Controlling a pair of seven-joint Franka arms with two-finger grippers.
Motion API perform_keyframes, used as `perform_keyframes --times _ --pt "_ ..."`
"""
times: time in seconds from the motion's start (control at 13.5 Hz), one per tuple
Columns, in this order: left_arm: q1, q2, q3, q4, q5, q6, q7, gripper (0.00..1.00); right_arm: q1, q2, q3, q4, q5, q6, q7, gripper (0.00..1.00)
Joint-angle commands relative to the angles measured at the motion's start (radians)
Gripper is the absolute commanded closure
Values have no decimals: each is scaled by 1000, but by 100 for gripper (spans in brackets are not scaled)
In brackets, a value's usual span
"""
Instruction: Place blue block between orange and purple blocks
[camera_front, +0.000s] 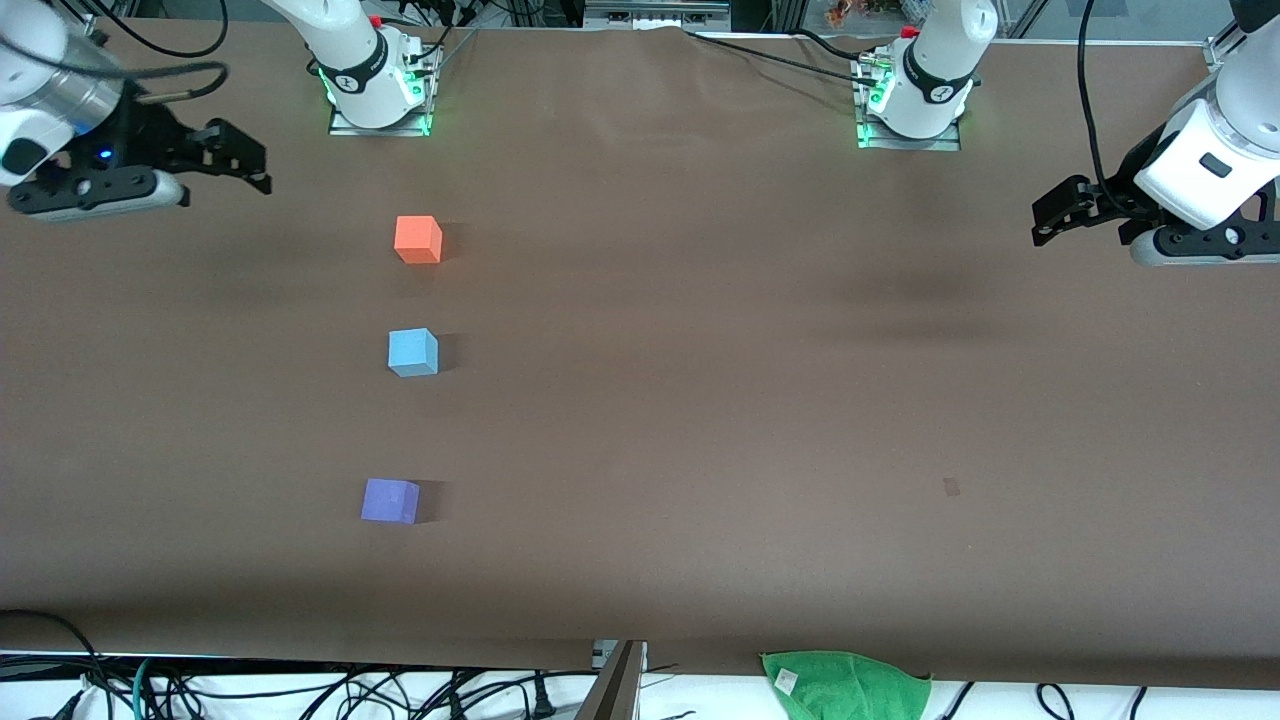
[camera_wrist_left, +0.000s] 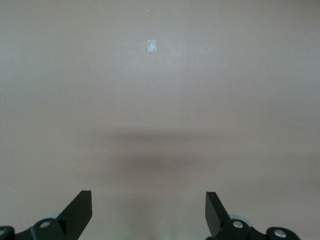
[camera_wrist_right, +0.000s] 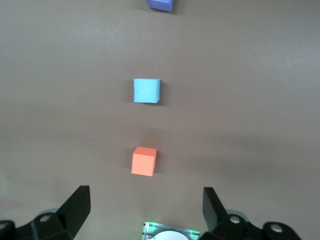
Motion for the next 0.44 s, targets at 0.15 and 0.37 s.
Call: perform_keyframes --times 0.15,0.37 --pt "-1 -14 4 1 -12 -16 21 0 -5 39 -12 59 -3 -16 -30 1" --pt "-1 -14 2 3 -12 -16 21 0 2 60 -8 91 -12 -22 -25 1"
